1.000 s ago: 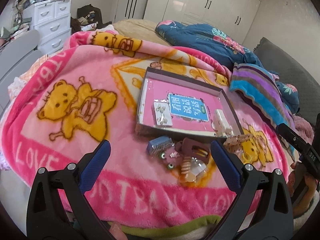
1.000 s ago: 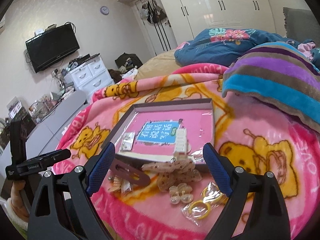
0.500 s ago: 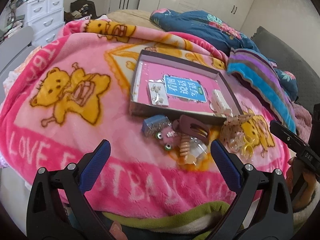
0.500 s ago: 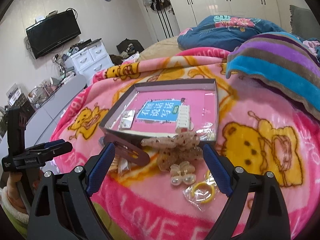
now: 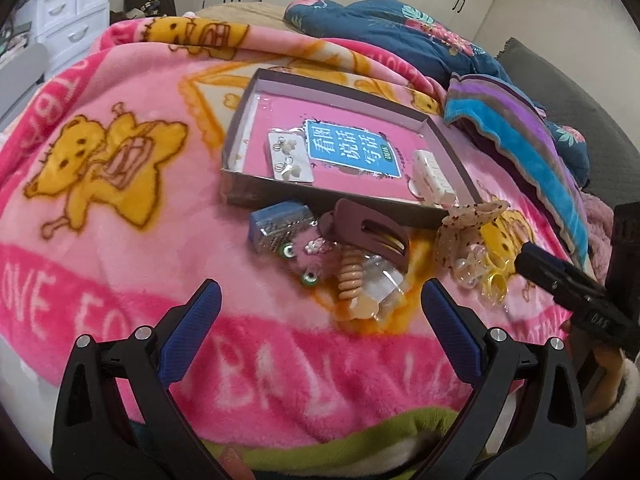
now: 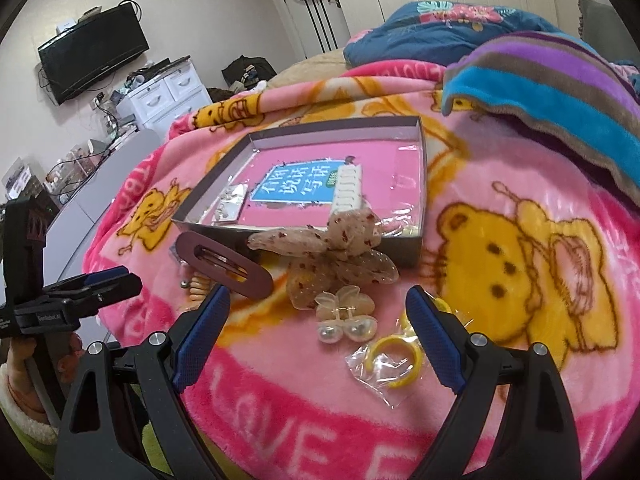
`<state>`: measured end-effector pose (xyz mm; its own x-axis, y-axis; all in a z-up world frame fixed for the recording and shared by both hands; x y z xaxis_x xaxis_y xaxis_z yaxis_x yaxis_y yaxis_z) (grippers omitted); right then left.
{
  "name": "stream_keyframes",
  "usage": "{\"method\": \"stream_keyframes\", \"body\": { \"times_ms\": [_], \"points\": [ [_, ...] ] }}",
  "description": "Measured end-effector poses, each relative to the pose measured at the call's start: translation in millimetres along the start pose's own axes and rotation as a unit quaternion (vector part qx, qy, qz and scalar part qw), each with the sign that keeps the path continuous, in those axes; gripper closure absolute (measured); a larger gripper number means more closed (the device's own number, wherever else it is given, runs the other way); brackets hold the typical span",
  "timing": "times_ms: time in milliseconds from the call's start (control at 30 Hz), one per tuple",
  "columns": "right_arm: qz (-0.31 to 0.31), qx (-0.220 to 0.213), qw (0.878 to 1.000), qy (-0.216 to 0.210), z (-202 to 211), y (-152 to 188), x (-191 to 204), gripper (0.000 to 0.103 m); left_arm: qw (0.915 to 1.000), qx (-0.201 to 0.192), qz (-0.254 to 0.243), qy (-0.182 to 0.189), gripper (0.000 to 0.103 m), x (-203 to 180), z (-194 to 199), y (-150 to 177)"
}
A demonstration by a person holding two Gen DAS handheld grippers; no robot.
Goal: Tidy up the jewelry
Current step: 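Withdraw both tools from the box back toward the loose jewelry, then grasp the brown claw clip with the left tool while the right tool grasps the pink bow clip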
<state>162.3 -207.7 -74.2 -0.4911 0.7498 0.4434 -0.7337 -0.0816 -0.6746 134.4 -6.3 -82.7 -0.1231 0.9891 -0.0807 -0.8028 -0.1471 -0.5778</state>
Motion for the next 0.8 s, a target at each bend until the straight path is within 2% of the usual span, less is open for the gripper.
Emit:
{"method": "stream_keyframes", "body": {
  "times_ms": [100,233,433,667,800],
  "points": [
    [-0.007,0.003,1.0,-0.003,-4.4,1.8,-3.9,0.014,1.0,-0.003,0.001,0.009,0.01,-4.2,-6.0,-6.3],
    [-0.012,0.005,1.0,-0.001,-7.8,2.3,-10.1,0.014,0.9995,0.0,0.008,0.031,0.023,-8.9,-12.2,-15.7],
    [-0.02,0.004,1.0,-0.001,-11.2,0.3,-15.1,0.014,0.9973,0.017,0.02,0.069,0.031,-19.1,-29.6,-28.5],
    [-0.022,0.004,1.0,0.002,-14.7,-1.6,-19.6,0.014,0.9948,0.036,0.017,0.094,0.032,-30.2,-46.8,-29.0],
    [-0.025,0.005,1.0,0.005,-17.3,-3.0,-24.1,0.014,0.9949,0.038,-0.001,0.093,0.032,-40.5,-51.7,-29.8]
  ]
}}
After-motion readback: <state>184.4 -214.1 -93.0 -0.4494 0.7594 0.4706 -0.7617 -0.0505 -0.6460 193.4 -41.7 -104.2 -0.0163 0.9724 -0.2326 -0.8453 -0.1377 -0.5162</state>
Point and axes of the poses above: each gripper's, at about its wrist camera, not at the fingertips, and z roughly against the way its jaws point, x to its left, y to its underside, the point moved 9 cm from there along -z, roughly the way its jaws point, and after that the axes turned 13 degrees about -y, right-handed, at the moved point
